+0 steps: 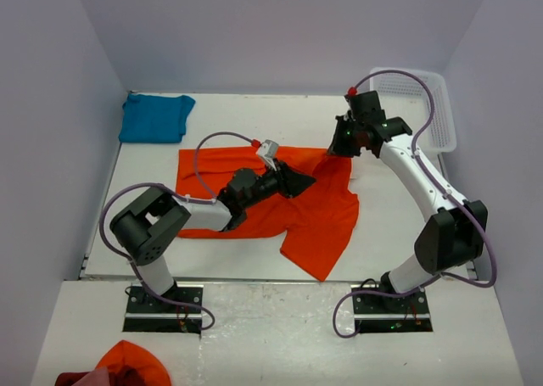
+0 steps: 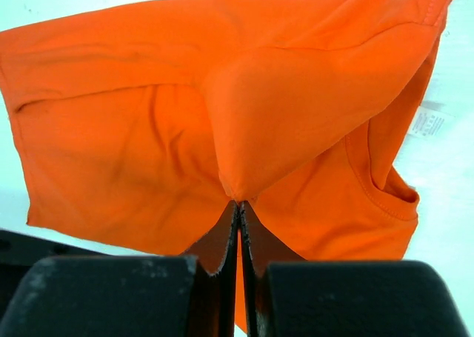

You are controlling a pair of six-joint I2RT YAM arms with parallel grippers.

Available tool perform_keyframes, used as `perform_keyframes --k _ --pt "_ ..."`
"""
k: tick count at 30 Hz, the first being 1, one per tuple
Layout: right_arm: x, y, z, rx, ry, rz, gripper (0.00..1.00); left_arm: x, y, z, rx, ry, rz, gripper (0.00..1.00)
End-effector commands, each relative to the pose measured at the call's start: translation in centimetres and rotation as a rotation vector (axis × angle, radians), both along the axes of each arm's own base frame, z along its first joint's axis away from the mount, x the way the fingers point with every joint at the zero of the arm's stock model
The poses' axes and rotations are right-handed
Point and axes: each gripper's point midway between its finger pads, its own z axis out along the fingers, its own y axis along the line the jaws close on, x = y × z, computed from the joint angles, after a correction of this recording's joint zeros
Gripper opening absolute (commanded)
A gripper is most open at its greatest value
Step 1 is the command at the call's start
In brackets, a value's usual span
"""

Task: Fold and stack the t-shirts
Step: Flatten out the tshirt

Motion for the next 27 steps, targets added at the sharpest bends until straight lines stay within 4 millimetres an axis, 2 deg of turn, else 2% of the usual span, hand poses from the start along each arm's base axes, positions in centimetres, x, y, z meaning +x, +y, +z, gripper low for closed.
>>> perform_keyframes --k 1,2,3,5,7,8,10,11,12,14,17,18,19,21,22,23,24,25,27 --pt "0.2 0.8 4.6 0.029 -0.124 0.041 0.00 2.1 0.0 -3.3 0.278 -0.107 0.140 0.39" --pt "0.1 0.9 4.8 0.029 -0.118 0.050 0.00 2.2 0.2 -5.5 0.353 -0.074 0.146 0.39" --pt "0.2 1.2 5.5 0.037 -0.129 0.057 0.00 2.4 -0.4 -5.5 0.375 -0.074 0.149 0.39" --pt "0.1 1.5 5.7 0.038 -0.128 0.069 0.00 3.2 0.5 -8.4 0.493 -0.033 0.217 0.38" --pt "0.1 1.8 6.0 0.041 -0.133 0.077 0.00 3.3 0.7 -9.7 0.560 -0.014 0.269 0.39" --pt "0.1 2.1 6.0 0.050 -0.132 0.086 0.00 4.0 2.0 -11.0 0.633 0.005 0.354 0.38" --pt "0.0 2.3 5.9 0.052 -0.126 0.093 0.00 4.0 2.8 -11.8 0.706 0.007 0.446 0.38" --pt "0.0 2.4 5.8 0.052 -0.125 0.096 0.00 4.5 4.8 -13.3 0.797 0.031 0.551 0.38" --pt "-0.1 2.5 5.6 0.051 -0.119 0.098 0.00 4.7 4.5 -12.9 0.812 0.025 0.589 0.37" --pt "-0.3 2.5 5.5 0.050 -0.116 0.101 0.00 5.2 6.4 -13.4 0.885 0.008 0.718 0.36" --pt "-0.3 2.5 5.4 0.047 -0.117 0.102 0.00 5.1 7.7 -13.1 0.940 -0.044 0.861 0.32" --pt "-0.3 2.4 5.3 0.045 -0.115 0.103 0.00 5.4 8.1 -12.2 0.924 -0.087 0.923 0.28" --pt "-0.3 2.4 5.4 0.045 -0.116 0.103 0.00 4.7 8.3 -12.9 0.946 -0.091 0.908 0.27" --pt "-0.3 2.5 5.5 0.046 -0.117 0.105 0.00 4.2 8.4 -11.4 0.918 -0.212 0.937 0.27" --pt "-0.3 2.5 5.4 0.046 -0.115 0.106 0.00 4.0 8.3 -11.3 0.891 -0.215 0.941 0.27" --pt "-0.3 2.5 5.4 0.049 -0.116 0.108 0.00 3.7 8.6 -11.7 0.943 -0.253 0.916 0.27" --pt "-0.3 2.5 5.4 0.048 -0.114 0.108 0.00 3.7 8.5 -11.8 0.945 -0.269 0.903 0.27" --pt "-0.4 2.6 5.4 0.052 -0.113 0.111 0.00 3.8 7.6 -11.0 0.916 -0.312 0.865 0.27" --pt "-0.4 2.7 5.4 0.056 -0.115 0.112 0.00 3.1 7.5 -11.2 0.910 -0.363 0.801 0.27"
